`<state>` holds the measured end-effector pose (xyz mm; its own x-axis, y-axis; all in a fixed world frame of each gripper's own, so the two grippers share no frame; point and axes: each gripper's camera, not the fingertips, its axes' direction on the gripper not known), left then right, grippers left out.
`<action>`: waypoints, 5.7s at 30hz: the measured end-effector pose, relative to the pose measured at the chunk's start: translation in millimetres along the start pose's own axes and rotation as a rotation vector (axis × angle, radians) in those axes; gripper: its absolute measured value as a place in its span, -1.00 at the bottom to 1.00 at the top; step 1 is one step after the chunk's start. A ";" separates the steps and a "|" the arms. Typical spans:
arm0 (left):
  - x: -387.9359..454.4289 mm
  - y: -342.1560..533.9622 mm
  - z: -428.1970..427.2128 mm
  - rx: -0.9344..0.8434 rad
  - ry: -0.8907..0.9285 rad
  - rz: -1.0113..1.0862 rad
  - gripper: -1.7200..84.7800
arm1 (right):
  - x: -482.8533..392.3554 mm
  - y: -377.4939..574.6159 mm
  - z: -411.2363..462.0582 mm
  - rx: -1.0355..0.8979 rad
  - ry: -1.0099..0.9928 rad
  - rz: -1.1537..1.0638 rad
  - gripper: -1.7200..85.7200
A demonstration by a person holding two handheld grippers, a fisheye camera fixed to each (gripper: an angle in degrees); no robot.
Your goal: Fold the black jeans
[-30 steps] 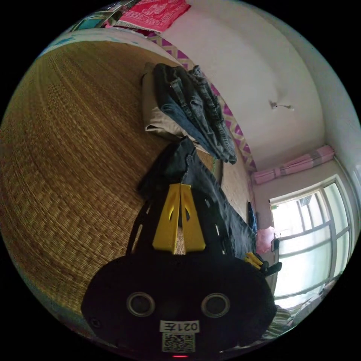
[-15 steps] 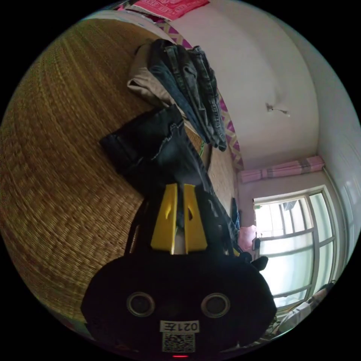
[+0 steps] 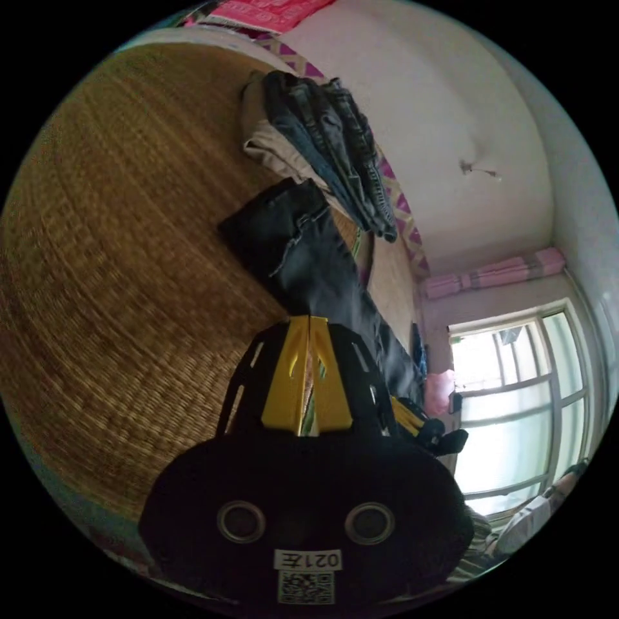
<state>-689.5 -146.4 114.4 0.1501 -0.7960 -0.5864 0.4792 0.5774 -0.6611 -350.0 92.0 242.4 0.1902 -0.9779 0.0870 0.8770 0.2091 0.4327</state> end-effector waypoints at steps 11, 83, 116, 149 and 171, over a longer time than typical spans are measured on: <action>12.4 22.7 -33.2 0.119 0.161 0.132 -0.98 | 70.6 79.7 -54.7 0.074 -0.072 0.323 -0.97; -77.3 50.5 88.8 0.205 -0.150 -0.094 -0.65 | 110.8 179.8 -102.6 -0.207 0.220 0.382 -0.98; 256.4 504.4 568.2 -0.124 -0.219 0.950 -0.98 | 150.4 519.0 -405.7 -0.004 0.298 0.986 -0.98; 159.1 616.7 593.0 -0.271 -0.026 1.039 -0.87 | 358.6 744.6 -379.7 0.660 -0.070 2.067 -0.85; 12.3 471.4 394.1 -0.097 -0.093 0.739 -0.98 | 123.7 48.3 -141.0 -0.004 0.229 0.244 -0.87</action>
<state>-120.9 44.4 -20.0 0.4777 -0.2045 -0.8544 0.1474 0.9774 -0.1515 -221.9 -18.0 147.5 0.4889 -0.8722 -0.0166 0.7948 0.4375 0.4206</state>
